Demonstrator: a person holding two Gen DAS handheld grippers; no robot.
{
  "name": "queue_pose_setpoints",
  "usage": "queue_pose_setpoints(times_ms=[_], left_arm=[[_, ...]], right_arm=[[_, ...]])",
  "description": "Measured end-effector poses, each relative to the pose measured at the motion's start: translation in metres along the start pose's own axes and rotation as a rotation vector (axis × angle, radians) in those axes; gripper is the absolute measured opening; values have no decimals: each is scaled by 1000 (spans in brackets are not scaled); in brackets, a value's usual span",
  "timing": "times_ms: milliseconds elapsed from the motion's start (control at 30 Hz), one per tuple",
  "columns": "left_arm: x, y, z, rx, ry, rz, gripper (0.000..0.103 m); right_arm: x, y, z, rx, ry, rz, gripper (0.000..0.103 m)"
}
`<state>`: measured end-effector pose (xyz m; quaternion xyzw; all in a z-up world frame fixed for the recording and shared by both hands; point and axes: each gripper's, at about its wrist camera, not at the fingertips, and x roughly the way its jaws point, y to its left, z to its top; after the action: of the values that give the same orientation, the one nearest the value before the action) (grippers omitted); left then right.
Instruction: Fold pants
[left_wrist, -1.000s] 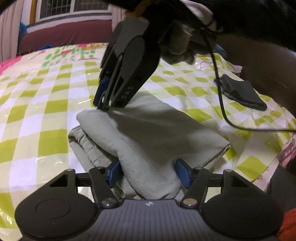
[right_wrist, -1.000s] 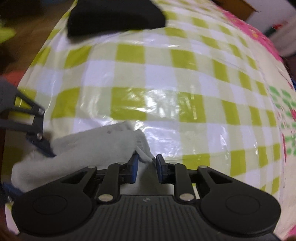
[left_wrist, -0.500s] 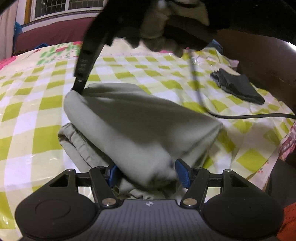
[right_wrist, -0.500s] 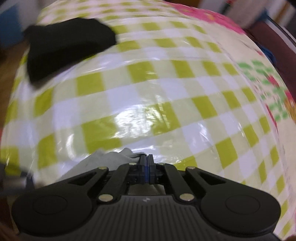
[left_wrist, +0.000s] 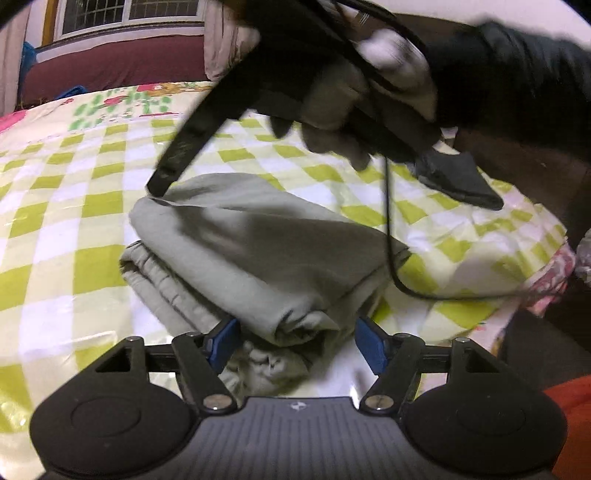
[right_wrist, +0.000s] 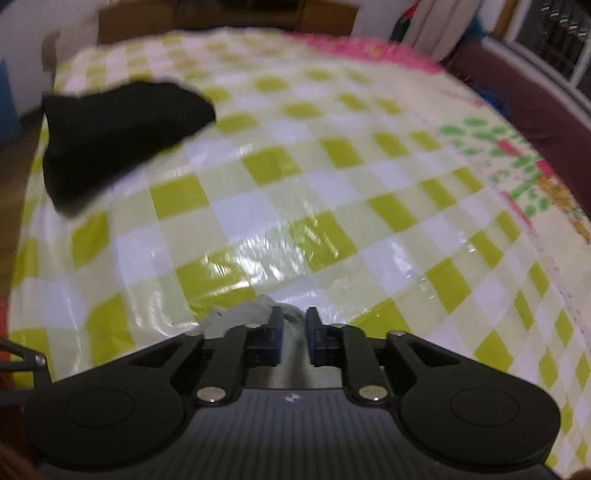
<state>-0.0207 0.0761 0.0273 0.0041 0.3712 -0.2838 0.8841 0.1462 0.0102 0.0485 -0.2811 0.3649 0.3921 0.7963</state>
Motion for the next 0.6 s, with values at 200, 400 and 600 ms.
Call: queue_pose_setpoints(times_ms=[200,400,600], left_arm=[[-16,7,13,-42,-81,51,81],[24,17,28,-94,-101,116,82],[57,-7,11,88,45,216,86]], right_arm=[[-20,0,-9,40,-107,-67,31],[-5,-2,-7,104,-113,118,30],[63,-18,-13,302,-18,152,41]])
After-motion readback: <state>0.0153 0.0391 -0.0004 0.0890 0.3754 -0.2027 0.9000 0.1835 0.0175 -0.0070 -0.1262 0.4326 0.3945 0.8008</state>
